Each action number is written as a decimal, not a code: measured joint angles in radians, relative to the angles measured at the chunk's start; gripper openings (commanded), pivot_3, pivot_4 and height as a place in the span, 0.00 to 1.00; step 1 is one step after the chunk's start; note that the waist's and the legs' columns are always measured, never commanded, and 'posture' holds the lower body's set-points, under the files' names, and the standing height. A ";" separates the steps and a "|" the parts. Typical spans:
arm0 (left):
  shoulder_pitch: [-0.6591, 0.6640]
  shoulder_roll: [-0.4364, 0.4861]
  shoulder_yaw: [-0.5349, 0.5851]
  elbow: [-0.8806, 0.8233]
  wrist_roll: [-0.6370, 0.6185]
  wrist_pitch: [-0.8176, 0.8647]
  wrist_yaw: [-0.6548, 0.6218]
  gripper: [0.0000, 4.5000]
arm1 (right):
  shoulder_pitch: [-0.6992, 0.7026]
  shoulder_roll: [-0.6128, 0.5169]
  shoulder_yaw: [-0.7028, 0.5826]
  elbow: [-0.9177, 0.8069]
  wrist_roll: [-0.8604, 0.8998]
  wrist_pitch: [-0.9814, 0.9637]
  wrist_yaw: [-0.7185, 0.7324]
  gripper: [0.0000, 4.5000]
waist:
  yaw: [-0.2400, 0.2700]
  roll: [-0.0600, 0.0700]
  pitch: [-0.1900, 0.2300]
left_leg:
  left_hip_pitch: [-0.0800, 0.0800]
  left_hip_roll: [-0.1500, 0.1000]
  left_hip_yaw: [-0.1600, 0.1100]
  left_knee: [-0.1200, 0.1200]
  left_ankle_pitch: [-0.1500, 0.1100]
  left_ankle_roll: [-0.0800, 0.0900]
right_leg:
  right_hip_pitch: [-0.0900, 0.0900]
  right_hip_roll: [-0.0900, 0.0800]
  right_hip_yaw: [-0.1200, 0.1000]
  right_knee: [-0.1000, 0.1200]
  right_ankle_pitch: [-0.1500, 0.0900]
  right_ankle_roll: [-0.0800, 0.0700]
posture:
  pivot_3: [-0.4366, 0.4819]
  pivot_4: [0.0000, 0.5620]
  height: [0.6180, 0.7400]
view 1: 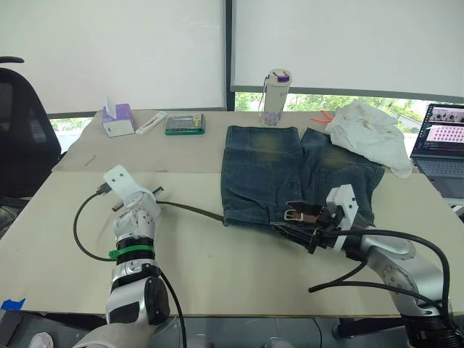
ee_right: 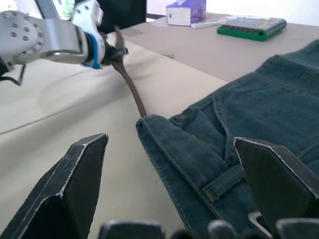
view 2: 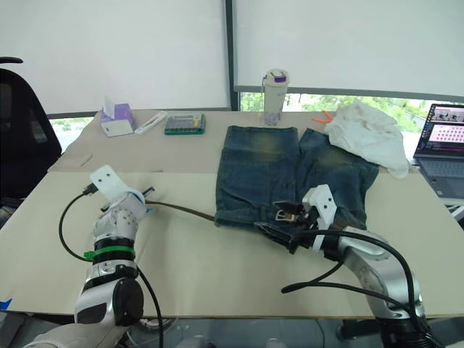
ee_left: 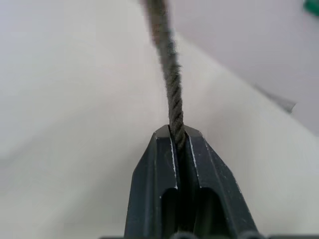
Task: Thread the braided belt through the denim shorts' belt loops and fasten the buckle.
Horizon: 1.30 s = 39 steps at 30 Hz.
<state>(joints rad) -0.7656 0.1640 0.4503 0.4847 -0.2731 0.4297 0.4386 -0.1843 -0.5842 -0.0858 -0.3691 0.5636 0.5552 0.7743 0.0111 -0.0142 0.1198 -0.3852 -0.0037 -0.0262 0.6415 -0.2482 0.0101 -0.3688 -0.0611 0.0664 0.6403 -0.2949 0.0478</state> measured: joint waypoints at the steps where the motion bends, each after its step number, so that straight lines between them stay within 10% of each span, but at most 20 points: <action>1: 0.006 0.019 -0.037 -0.010 0.029 -0.026 -0.022 0.01 | 0.000 0.002 -0.001 0.000 0.001 0.001 -0.008 1.00 | 0.000 0.000 0.000 | 0.000 0.000 0.000 0.000 0.000 0.000 | 0.000 0.000 0.000 0.000 0.000 0.000 | 0.48 0.27 1.00; 6: 0.070 0.199 -0.362 -0.095 0.276 -0.258 -0.275 0.01 | -0.025 0.049 -0.052 0.013 0.050 0.060 -0.098 1.00 | -0.003 0.000 0.000 | 0.000 0.000 0.000 -0.002 0.002 -0.003 | -0.001 0.000 0.000 0.000 0.001 -0.001 | 0.48 0.27 1.00; 13: 0.109 0.219 -0.577 -0.151 0.444 -0.471 -0.444 0.01 | -0.084 0.094 -0.070 0.008 0.092 0.118 -0.196 1.00 | -0.001 0.001 -0.001 | -0.002 0.001 0.000 -0.002 0.001 -0.001 | -0.002 0.000 0.000 -0.001 0.001 -0.001 | 0.48 0.27 1.00; 27: 0.131 0.419 -0.456 -0.027 0.621 -0.528 -0.257 0.01 | -0.065 0.081 -0.099 -0.034 0.155 0.155 -0.226 1.00 | -0.017 0.001 -0.001 | -0.001 0.001 0.000 -0.002 0.001 -0.001 | -0.002 0.001 -0.001 0.002 0.001 -0.001 | 0.48 0.27 1.00; 39: 0.134 0.355 -0.590 -0.060 0.689 -0.732 -0.326 0.01 | -0.098 0.118 -0.084 -0.040 0.202 0.205 -0.282 1.00 | -0.002 0.001 -0.001 | -0.002 0.001 0.000 -0.002 0.001 -0.001 | -0.003 0.000 -0.001 0.001 0.001 -0.001 | 0.48 0.27 1.00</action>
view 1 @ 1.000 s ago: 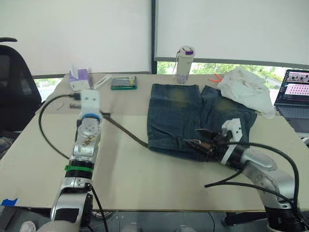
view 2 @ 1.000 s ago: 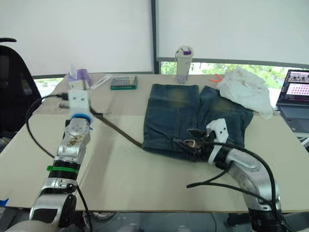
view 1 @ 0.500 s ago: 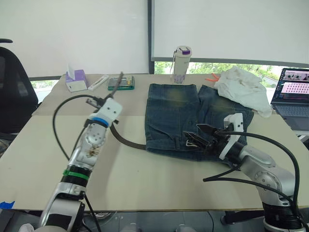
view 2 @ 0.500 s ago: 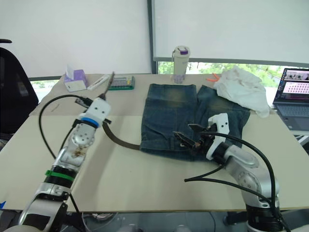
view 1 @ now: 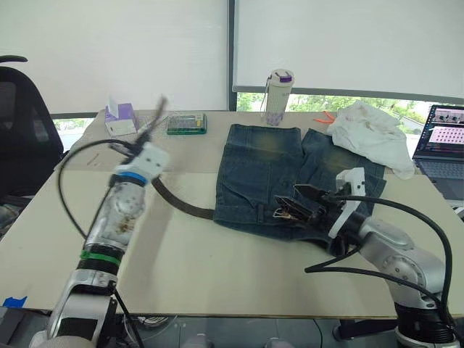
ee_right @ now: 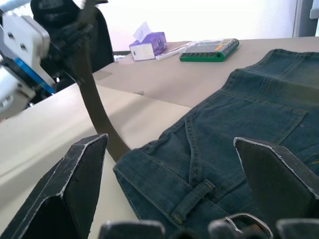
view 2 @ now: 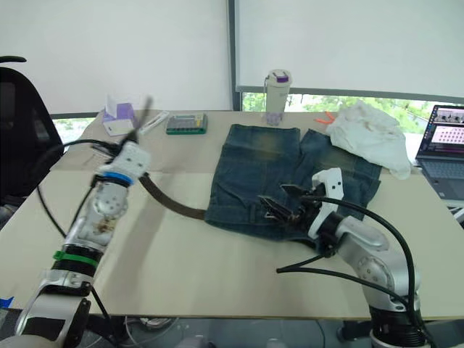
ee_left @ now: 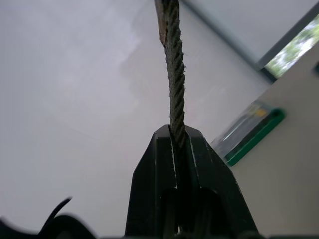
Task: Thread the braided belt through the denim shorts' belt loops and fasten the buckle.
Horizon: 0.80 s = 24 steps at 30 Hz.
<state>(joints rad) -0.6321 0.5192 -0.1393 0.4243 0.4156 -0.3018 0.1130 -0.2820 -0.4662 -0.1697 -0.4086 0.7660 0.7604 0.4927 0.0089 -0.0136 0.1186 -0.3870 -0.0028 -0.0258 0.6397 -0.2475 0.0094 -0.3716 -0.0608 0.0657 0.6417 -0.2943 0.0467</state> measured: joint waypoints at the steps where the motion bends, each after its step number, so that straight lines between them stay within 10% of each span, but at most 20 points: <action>1: 0.004 -0.001 -0.019 -0.010 0.018 -0.018 -0.005 0.01 | -0.008 0.012 0.001 -0.005 0.012 0.016 -0.016 1.00 | -0.003 0.000 0.000 | 0.000 0.000 0.000 0.000 0.000 0.000 | 0.000 0.000 0.000 0.000 0.000 0.000 | 0.48 0.27 1.00; 16: 0.033 -0.038 -0.174 -0.088 0.174 -0.252 -0.058 0.01 | -0.255 0.325 -0.075 0.070 0.345 0.206 -0.575 1.00 | -0.019 0.001 0.000 | 0.000 0.000 0.000 0.000 0.000 0.000 | -0.001 0.000 -0.001 0.004 0.000 0.000 | 0.48 0.27 1.00; 24: 0.033 -0.036 -0.178 -0.088 0.211 -0.287 -0.065 0.00 | -0.262 0.319 -0.081 0.085 0.397 0.206 -0.649 0.44 | -0.023 0.001 -0.001 | 0.000 0.000 0.000 0.000 0.000 0.000 | -0.001 0.000 -0.001 0.004 0.000 0.000 | 0.48 0.27 1.00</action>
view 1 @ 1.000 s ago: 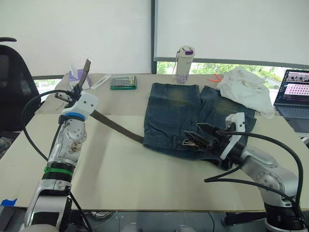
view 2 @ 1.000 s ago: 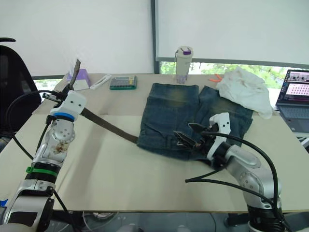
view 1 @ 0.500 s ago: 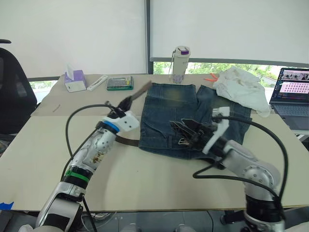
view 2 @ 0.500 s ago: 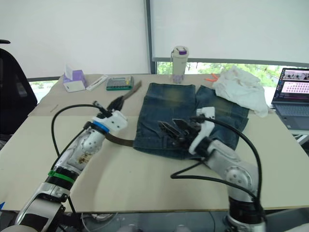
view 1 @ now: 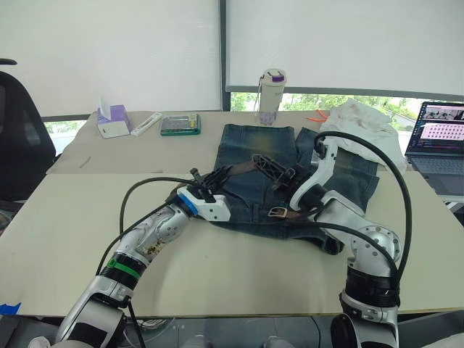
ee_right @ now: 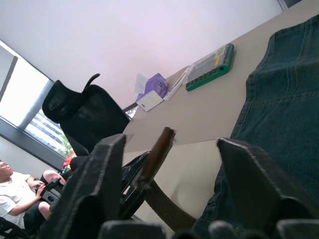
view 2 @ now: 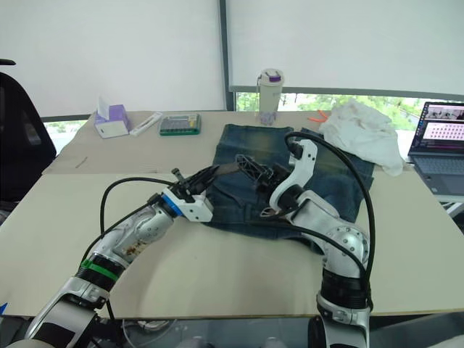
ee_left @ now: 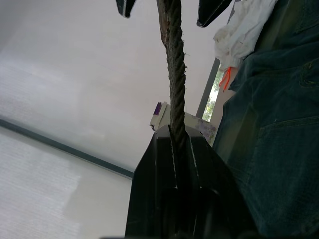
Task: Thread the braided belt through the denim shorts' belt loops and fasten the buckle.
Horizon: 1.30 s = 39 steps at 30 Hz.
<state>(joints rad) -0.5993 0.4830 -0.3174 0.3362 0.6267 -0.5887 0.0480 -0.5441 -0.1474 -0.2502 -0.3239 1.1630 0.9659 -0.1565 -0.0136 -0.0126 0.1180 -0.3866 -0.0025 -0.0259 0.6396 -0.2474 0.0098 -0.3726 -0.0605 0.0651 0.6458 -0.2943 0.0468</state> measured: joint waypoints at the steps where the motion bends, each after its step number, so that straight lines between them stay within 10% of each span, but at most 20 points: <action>1: 0.000 0.000 0.000 0.000 0.000 0.000 0.000 0.00 | 0.000 -0.001 0.000 0.000 0.001 0.000 0.000 0.38 | 0.000 0.000 0.000 | 0.000 0.000 0.000 0.000 0.000 0.000 | 0.000 0.000 0.000 0.000 0.000 0.000 | 0.48 0.27 1.00; 5: 0.000 0.002 0.000 0.004 -0.002 -0.010 -0.016 0.00 | 0.001 0.000 0.001 0.000 0.014 -0.001 -0.005 0.07 | 0.000 0.000 0.000 | 0.000 0.000 0.000 0.000 0.000 0.000 | 0.000 0.000 0.000 0.000 0.000 0.000 | 0.48 0.27 1.00; 6: 0.000 0.002 0.000 0.005 -0.007 -0.011 -0.030 0.16 | 0.001 0.000 0.001 0.000 0.018 -0.001 -0.007 0.00 | 0.000 0.000 0.000 | 0.000 0.000 0.000 0.000 0.000 0.000 | 0.000 0.000 0.000 0.000 0.000 0.000 | 0.48 0.27 1.00; 17: 0.031 -0.088 0.103 -0.147 -0.477 0.163 -0.315 0.98 | 0.006 0.013 -0.006 0.037 -0.003 -0.070 -0.049 0.00 | -0.002 0.000 0.000 | 0.000 0.001 0.000 0.000 0.000 0.000 | 0.000 0.000 0.000 0.000 0.000 0.000 | 0.48 0.27 1.00; 30: 0.198 -0.243 0.120 -0.520 -1.109 0.800 -0.607 0.98 | -0.009 0.123 -0.033 0.117 -0.089 -0.219 -0.094 0.00 | -0.018 0.003 -0.002 | 0.001 0.001 0.000 0.000 0.000 0.001 | 0.001 0.001 0.000 0.000 0.000 0.000 | 0.48 0.27 1.00; 39: 0.206 -0.405 0.409 -0.489 -1.673 1.267 -0.354 0.98 | 0.000 0.107 -0.019 0.091 -0.040 -0.203 -0.024 0.00 | -0.026 0.003 -0.002 | 0.001 0.001 -0.002 0.001 0.000 0.001 | 0.002 0.002 -0.001 0.000 0.000 0.000 | 0.48 0.27 1.00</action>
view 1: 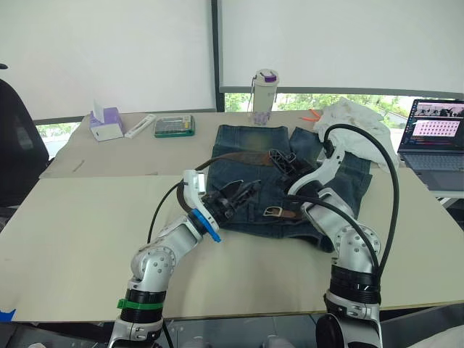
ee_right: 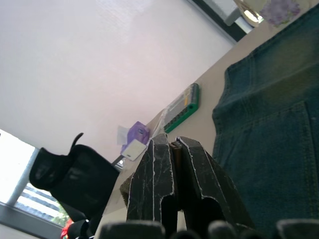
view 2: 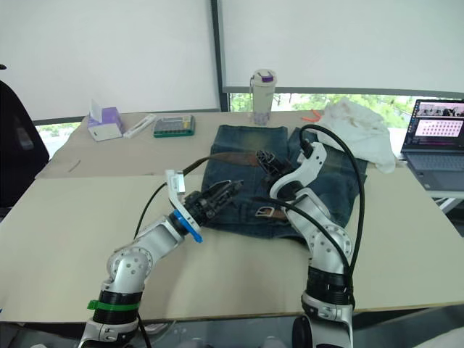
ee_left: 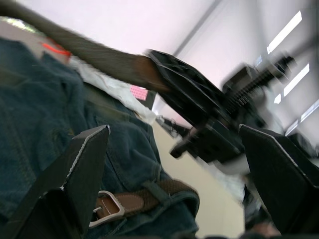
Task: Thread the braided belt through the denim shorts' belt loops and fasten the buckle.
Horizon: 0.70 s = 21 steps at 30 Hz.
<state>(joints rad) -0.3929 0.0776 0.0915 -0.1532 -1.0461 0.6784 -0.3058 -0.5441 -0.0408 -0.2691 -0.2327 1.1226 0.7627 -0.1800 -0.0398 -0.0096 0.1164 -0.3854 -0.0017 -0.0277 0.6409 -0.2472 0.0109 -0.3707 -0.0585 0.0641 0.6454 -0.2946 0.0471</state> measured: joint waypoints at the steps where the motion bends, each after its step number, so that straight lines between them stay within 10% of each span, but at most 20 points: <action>1: -0.019 -0.022 0.039 0.018 -0.047 0.007 0.025 0.98 | 0.009 -0.010 0.010 -0.009 0.004 0.011 0.007 0.00 | 0.001 0.000 0.000 | 0.000 0.000 0.000 0.000 0.000 0.000 | 0.000 0.000 0.000 0.000 0.000 0.000 | 0.48 0.27 1.00; 7: -0.081 -0.058 0.098 0.055 -0.118 0.024 0.065 0.98 | 0.023 -0.030 0.028 -0.019 0.044 0.043 0.030 0.00 | 0.003 0.000 0.000 | 0.000 -0.001 0.000 0.001 0.000 0.000 | 0.001 0.000 0.000 -0.003 0.000 0.000 | 0.48 0.27 1.00; 21: -0.103 -0.089 0.102 0.092 -0.082 0.022 0.080 0.01 | 0.050 -0.063 0.054 -0.041 0.077 0.056 0.032 0.00 | 0.003 0.000 0.000 | -0.001 -0.001 0.001 0.000 0.000 0.000 | 0.002 0.000 0.000 -0.005 0.000 0.000 | 0.48 0.27 1.00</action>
<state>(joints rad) -0.4961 -0.0118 0.1937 -0.0615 -1.1285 0.7003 -0.2253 -0.4940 -0.1040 -0.2146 -0.2738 1.2000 0.8183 -0.1481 -0.0364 -0.0097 0.1165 -0.3862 -0.0030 -0.0271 0.6414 -0.2471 0.0108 -0.3692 -0.0584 0.0642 0.6405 -0.2946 0.0470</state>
